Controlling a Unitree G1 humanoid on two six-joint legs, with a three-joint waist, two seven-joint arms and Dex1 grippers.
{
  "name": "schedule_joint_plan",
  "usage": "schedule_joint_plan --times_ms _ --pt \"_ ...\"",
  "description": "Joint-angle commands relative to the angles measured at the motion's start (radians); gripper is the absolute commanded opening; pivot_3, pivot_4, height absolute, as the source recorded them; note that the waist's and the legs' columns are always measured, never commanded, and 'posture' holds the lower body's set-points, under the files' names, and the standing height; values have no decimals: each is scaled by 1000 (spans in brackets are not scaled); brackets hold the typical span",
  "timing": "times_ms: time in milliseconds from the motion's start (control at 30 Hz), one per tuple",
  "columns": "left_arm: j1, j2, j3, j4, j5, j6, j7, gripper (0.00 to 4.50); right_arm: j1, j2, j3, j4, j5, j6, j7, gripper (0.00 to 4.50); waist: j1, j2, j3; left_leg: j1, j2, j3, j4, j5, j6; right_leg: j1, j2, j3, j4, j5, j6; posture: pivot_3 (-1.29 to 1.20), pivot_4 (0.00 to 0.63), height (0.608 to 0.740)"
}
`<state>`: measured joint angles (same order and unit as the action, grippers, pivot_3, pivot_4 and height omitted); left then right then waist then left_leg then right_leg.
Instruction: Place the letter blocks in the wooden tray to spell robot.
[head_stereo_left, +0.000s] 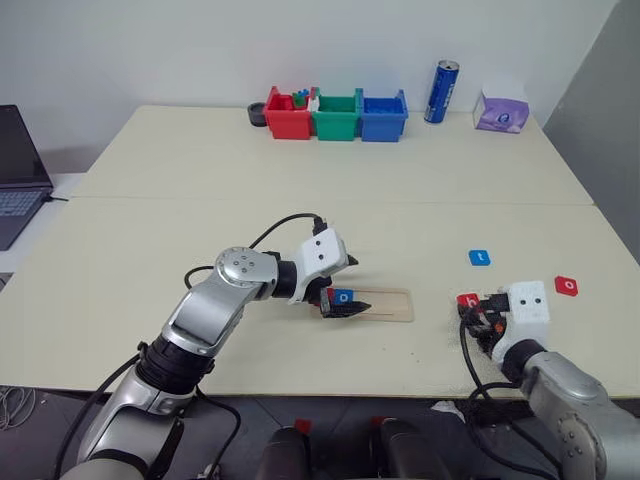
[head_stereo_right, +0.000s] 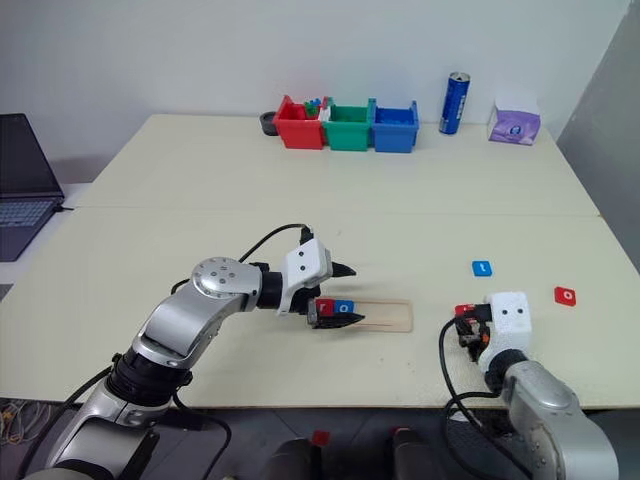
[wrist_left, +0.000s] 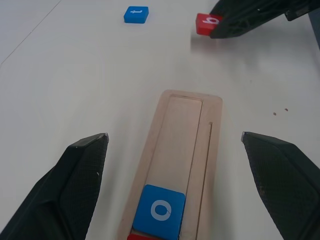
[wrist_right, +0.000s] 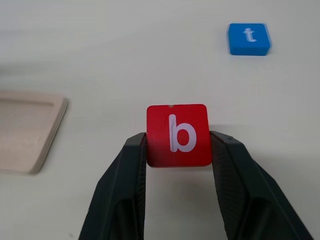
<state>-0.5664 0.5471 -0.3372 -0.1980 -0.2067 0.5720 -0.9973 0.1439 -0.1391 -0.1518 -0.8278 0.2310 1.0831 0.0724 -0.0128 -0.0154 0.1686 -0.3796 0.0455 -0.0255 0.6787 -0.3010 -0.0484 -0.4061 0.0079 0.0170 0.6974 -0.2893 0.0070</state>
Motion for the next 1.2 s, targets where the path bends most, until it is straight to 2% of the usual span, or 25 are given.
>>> schedule_joint_plan --times_ms 33,333,467,600,633,700,833,1000,1133,1200 --pt "-15 5 -7 -19 11 -44 -17 4500 3 58 60 -10 -65 -50 -100 1454 -2 0 0 0 0 0 0 0 0 0 0 0 0 0 0 0 150 740" --pt "-2 4 -13 -33 25 -61 -22 4500 -14 174 125 71 -105 -99 -178 1454 -13 0 0 -1 0 0 -1 0 0 -1 1 0 -1 0 -1 0 150 740" --pt "5 2 -13 -40 29 -61 -18 4500 -18 245 104 82 -78 -97 -192 2834 -15 0 0 0 1 0 -1 0 0 -1 1 1 -1 0 -1 0 150 740" --pt "10 4 -11 -43 32 -62 -19 4500 -39 241 118 54 -73 -107 -191 4280 -15 0 0 -1 0 0 -1 0 1 -1 1 0 -1 0 -1 0 150 740" --pt "12 7 -9 -41 34 -63 -19 4500 -46 225 117 41 -78 -114 -187 4464 -15 0 0 -1 0 0 -1 0 1 -1 1 0 -1 0 -1 0 150 740" --pt "15 13 -5 -36 39 -67 -17 4500 -63 160 120 7 -102 -144 -164 4464 -16 0 0 -1 0 0 -1 0 1 -1 1 0 -1 0 -1 0 150 740" --pt "20 21 9 -25 39 -71 -10 4500 -108 58 61 -26 -30 -151 -42 4464 -16 0 0 -1 0 0 -1 0 1 -1 1 0 -1 0 -1 0 150 740" --pt "36 25 21 -22 30 -82 -3 4500 -230 -270 1 107 129 -150 325 4464 -17 0 0 0 0 1 -1 0 1 -1 1 1 -2 0 -1 0 150 740" --pt "40 26 21 -37 18 -87 -14 4500 -222 -574 48 258 111 -302 612 4464 -13 0 1 -1 0 -1 -1 -1 2 0 1 -1 -3 0 -2 0 150 740" --pt "41 26 21 -39 20 -89 -15 4500 -214 -678 80 335 114 -363 734 4464 -14 -1 2 -1 -1 0 -2 -1 3 0 1 0 -5 2 -6 0 150 740"
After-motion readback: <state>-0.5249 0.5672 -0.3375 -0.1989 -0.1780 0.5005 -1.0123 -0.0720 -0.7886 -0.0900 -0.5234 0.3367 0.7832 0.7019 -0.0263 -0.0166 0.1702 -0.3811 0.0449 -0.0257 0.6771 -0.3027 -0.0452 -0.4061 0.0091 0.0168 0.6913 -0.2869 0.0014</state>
